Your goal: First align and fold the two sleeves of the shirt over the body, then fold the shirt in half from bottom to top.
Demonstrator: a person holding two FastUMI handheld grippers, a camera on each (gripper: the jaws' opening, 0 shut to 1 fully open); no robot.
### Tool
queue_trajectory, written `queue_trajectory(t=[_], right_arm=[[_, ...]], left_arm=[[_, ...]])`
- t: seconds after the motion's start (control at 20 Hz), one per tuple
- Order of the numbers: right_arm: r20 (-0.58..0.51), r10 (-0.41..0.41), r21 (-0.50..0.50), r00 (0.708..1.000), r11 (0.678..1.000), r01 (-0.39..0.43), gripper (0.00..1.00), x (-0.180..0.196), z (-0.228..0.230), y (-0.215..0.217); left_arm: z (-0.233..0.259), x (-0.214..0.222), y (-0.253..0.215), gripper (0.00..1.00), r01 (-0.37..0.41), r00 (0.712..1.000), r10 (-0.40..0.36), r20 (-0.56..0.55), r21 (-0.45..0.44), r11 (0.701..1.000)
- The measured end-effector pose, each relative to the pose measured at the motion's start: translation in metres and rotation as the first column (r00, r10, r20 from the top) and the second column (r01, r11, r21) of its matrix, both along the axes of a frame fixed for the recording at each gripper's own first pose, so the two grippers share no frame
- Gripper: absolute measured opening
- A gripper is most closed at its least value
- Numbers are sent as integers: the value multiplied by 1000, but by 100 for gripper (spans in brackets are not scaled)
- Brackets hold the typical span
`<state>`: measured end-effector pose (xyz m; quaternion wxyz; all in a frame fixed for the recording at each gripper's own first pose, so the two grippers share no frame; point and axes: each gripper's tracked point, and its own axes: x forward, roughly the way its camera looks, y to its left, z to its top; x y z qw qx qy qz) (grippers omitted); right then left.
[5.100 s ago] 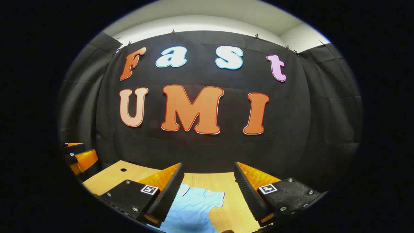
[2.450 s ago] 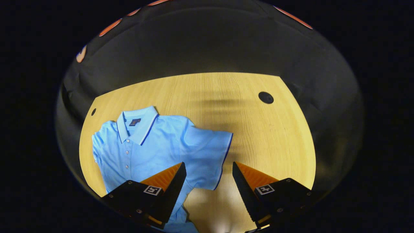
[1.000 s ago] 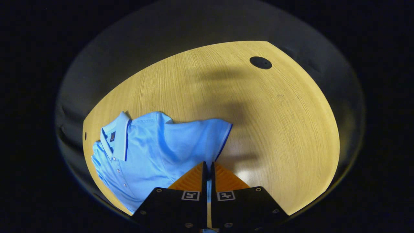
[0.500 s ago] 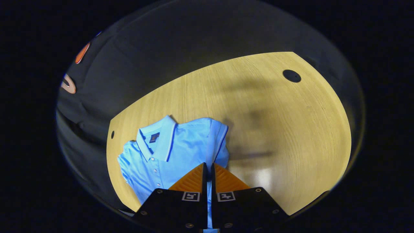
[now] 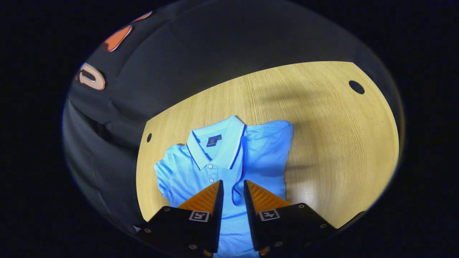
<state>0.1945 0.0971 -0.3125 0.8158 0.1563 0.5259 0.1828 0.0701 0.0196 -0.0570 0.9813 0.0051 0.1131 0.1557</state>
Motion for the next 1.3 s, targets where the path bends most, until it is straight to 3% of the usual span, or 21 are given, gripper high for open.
queue_trajectory(t=[0.05,0.1,0.15,0.2,0.45,0.7,0.9,1.05,1.3], right_arm=[[22,-4,-9,1000,1000,5,53,-2,8,-2],[44,-15,-24,999,1000,16,46,-3,16,-6],[67,-29,-36,997,999,31,60,-5,26,-10],[89,-49,-54,995,997,54,55,-6,35,-16],[200,-136,-64,970,986,151,80,-28,77,-35],[283,-238,-59,929,963,265,86,-54,99,-55],[374,-254,-88,892,948,307,88,-72,119,-75],[435,-237,-118,869,941,316,91,-84,124,-87],[533,-243,-115,810,928,354,92,-99,139,-112]], left_arm=[[-4,3,6,99,18,1000,-19,-4,-19,1000],[-11,6,15,100,39,999,-40,-16,-37,999],[-18,10,22,100,57,998,-58,-30,-55,997],[-27,16,27,100,76,996,-81,-49,-82,994],[-75,38,54,97,133,970,-179,-162,-260,956],[-123,54,74,97,150,925,-252,-284,-338,929],[-176,75,88,97,97,881,-272,-387,-415,904],[-223,81,100,99,7,816,-260,-517,-440,898],[-270,97,111,99,-91,731,-243,-638,-443,892]])
